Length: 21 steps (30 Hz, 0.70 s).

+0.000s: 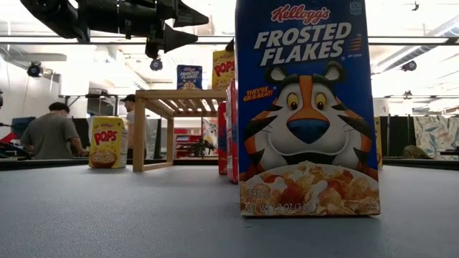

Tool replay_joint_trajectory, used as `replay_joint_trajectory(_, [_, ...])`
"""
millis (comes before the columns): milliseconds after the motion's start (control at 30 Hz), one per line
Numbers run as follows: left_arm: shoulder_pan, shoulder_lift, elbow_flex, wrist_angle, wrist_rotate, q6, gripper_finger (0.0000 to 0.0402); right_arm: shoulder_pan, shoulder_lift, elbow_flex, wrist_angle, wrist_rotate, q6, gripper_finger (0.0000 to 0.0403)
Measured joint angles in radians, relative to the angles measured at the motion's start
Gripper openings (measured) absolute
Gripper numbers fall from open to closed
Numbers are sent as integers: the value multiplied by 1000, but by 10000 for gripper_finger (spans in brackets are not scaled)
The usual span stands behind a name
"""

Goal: Stack cereal on shelf
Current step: Put the bottom yellow cereal box on the shelf

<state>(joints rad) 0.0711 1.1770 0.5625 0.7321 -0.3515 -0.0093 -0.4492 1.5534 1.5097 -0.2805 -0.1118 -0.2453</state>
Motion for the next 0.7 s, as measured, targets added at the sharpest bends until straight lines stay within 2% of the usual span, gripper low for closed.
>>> replay_joint_trajectory(367, [0,0,0,0,0,0,327,0,143,178,-186,-1,-26,359])
replay_joint_trajectory(700, [0,0,0,0,0,0,327,-3,202,299,-339,-3,-70,270])
